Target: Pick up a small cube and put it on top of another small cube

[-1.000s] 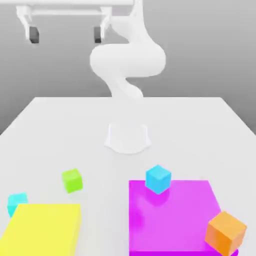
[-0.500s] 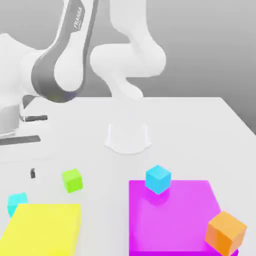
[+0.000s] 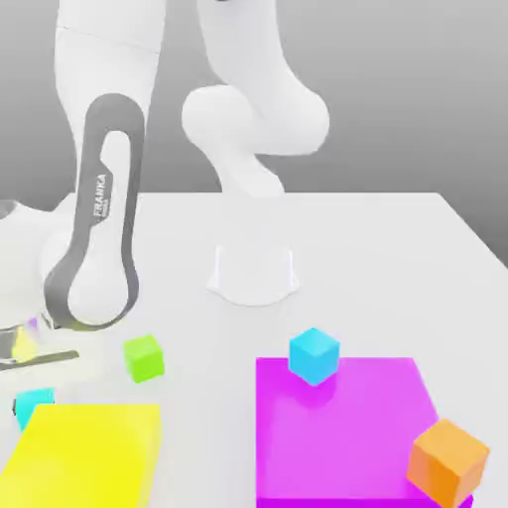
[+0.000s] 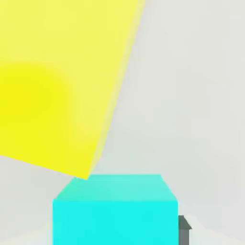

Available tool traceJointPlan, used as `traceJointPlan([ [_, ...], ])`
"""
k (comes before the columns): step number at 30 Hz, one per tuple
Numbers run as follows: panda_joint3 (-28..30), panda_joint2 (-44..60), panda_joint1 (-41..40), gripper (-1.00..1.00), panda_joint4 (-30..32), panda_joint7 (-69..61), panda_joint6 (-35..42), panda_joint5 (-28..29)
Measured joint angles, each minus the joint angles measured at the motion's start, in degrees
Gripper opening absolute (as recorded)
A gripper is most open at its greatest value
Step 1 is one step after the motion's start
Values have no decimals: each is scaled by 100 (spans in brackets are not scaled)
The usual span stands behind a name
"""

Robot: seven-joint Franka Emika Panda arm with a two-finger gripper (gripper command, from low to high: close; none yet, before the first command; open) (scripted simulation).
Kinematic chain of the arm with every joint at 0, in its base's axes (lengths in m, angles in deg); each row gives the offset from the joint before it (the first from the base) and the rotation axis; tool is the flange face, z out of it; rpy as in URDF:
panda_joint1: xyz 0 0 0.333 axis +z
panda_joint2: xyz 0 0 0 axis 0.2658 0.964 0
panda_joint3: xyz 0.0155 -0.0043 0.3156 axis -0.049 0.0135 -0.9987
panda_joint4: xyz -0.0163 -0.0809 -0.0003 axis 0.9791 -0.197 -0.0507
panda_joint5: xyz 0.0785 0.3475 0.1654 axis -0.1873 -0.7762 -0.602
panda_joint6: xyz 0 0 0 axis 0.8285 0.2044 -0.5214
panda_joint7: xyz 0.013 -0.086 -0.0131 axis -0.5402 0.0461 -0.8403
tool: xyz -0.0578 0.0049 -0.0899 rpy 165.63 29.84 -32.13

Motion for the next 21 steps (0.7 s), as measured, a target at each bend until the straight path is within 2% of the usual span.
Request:
traceJointPlan([
  [2, 193, -195, 151, -100, 59, 144, 129, 194],
  [6, 808, -918, 610, -100, 273, 729, 606, 970],
  [8, 814, -1316, 885, -100, 427, 807, 825, 1311],
  [16, 68, -2905, 2203, -100, 1133, 503, 1631, 2368],
  [21, -474, -3882, 2711, -100, 1591, 167, 2098, 2868],
])
